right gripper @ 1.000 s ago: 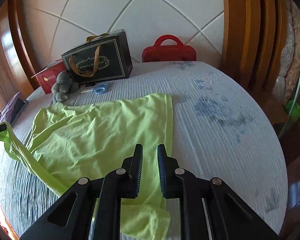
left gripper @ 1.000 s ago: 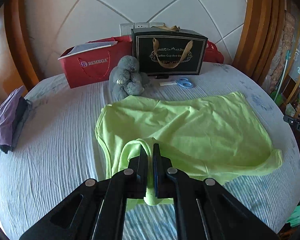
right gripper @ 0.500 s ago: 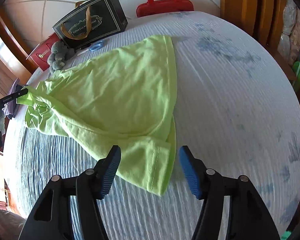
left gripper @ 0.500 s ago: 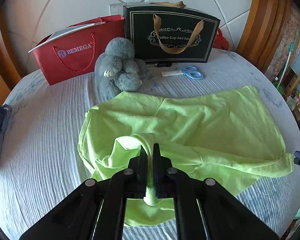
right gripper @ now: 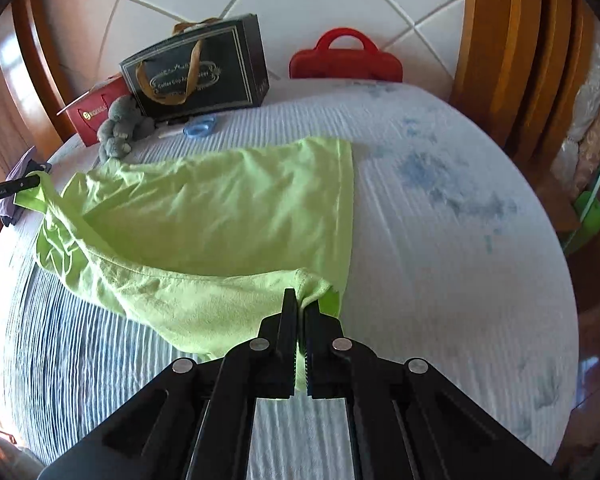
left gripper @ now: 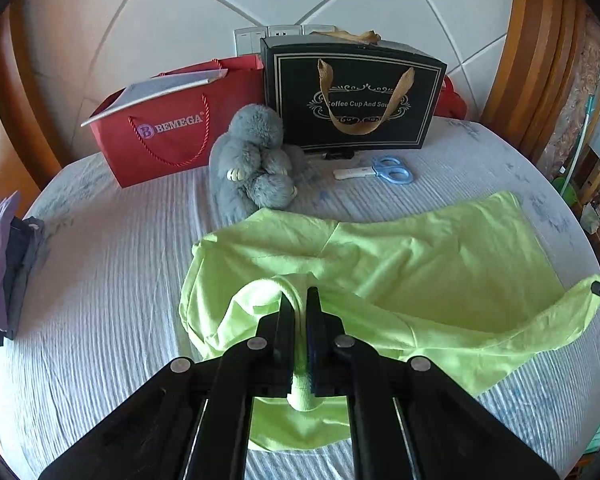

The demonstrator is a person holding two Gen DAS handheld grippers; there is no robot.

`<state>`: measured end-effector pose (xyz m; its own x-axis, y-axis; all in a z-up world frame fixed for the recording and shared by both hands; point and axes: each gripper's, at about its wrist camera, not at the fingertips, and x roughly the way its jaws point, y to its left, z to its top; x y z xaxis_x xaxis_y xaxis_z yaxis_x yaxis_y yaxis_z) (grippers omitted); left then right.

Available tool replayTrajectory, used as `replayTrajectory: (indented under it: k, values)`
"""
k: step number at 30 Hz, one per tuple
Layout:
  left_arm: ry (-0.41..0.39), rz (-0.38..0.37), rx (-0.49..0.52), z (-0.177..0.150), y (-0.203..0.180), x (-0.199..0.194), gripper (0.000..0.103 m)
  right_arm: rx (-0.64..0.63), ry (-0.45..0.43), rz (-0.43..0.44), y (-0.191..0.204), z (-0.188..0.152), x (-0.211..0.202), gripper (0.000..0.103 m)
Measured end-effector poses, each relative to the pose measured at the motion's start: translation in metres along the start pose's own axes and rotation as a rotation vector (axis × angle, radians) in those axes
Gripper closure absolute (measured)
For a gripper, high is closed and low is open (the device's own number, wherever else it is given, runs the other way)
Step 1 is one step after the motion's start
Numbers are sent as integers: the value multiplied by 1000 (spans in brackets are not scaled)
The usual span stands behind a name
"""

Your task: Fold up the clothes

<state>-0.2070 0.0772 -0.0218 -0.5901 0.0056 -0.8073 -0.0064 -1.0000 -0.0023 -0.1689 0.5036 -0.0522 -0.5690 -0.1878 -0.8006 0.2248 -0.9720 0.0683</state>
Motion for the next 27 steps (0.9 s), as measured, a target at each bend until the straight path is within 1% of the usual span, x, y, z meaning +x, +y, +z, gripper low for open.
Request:
replayTrajectory:
  k: [4, 8, 10, 11, 12, 13, 14, 15, 16, 18, 21, 23, 25, 27]
  values:
    - [-18, 15, 7, 38, 4, 17, 100, 17, -61, -1, -19, 62, 14, 101]
    - [-2, 32, 5, 77, 13, 52, 100, -3, -60, -15, -26, 119, 54, 101]
    - [27, 43, -4, 86, 18, 74, 100, -11, -52, -28, -27, 139, 77, 101]
    - [42, 49, -9, 91, 21, 85, 96, -12, -49, -34, -27, 147, 89, 101]
    - [56, 55, -13, 95, 24, 96, 96, -14, -45, -40, -27, 156, 102, 99]
    - [70, 61, -18, 100, 27, 107, 84, -3, -36, -40, -29, 161, 114, 88]
    - [67, 62, -27, 97, 31, 107, 62, 20, -15, -46, -31, 163, 124, 76]
    - [64, 64, -35, 94, 34, 106, 55, 43, 6, -51, -33, 165, 133, 41]
    - [61, 66, -44, 91, 38, 106, 53, 63, 12, -48, -35, 164, 138, 23]
    - [54, 70, -50, 82, 46, 100, 46, 81, 9, -32, -37, 156, 134, 24]
    - [49, 94, -61, 56, 59, 79, 45, 96, 0, -15, -38, 138, 120, 24]
    - [60, 99, -108, 33, 71, 64, 43, 118, -4, 4, -39, 120, 105, 24]
    - [84, 106, -148, 6, 78, 56, 42, 137, -4, 21, -40, 98, 92, 19]
    - [117, 112, -177, -21, 82, 51, 41, 140, 14, 14, -40, 75, 82, 15]
